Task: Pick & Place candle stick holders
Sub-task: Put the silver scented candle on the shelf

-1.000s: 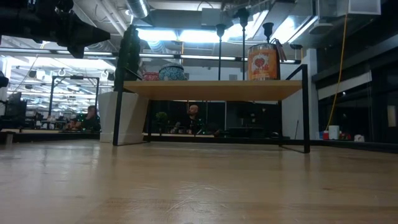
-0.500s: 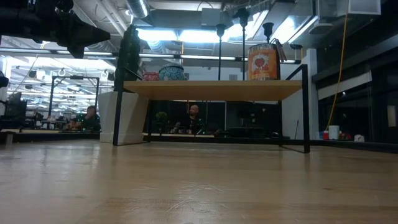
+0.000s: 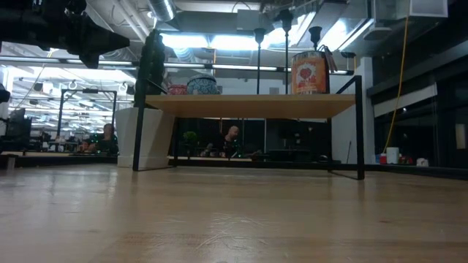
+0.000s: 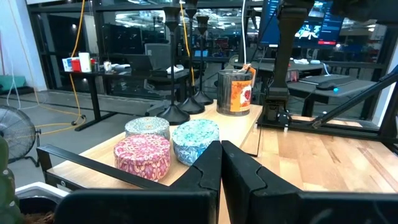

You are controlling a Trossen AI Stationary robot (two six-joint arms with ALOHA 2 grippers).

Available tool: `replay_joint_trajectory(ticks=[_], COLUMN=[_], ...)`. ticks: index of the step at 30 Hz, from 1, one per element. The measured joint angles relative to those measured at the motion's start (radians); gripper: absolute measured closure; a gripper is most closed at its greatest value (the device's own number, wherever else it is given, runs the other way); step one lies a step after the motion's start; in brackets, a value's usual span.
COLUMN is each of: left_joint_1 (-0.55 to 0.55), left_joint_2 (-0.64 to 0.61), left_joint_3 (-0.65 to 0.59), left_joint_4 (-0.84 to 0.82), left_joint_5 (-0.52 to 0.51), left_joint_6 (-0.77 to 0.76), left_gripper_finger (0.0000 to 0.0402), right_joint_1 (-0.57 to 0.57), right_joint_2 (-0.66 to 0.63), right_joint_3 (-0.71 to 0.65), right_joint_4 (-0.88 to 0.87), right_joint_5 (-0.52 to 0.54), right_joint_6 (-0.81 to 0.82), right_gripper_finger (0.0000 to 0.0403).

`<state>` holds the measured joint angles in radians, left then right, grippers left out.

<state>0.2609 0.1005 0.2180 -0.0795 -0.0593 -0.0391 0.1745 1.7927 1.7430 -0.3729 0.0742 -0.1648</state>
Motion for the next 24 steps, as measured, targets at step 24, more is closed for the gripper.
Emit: replay_joint_trajectory(ticks=[24], left_joint_1=[0.000], left_joint_2=[0.000], left_joint_3=[0.000], left_joint_4=[0.000], left_joint_5=[0.000], left_joint_6=[0.000], left_gripper_finger=[0.0396], right_joint_1=[-0.001], right_joint_2=[0.034], right_joint_3=[0.000], right_joint_4=[0.096], right_joint_5=[-0.008], right_joint_6=[0.007], right_gripper_finger=[0.0338])
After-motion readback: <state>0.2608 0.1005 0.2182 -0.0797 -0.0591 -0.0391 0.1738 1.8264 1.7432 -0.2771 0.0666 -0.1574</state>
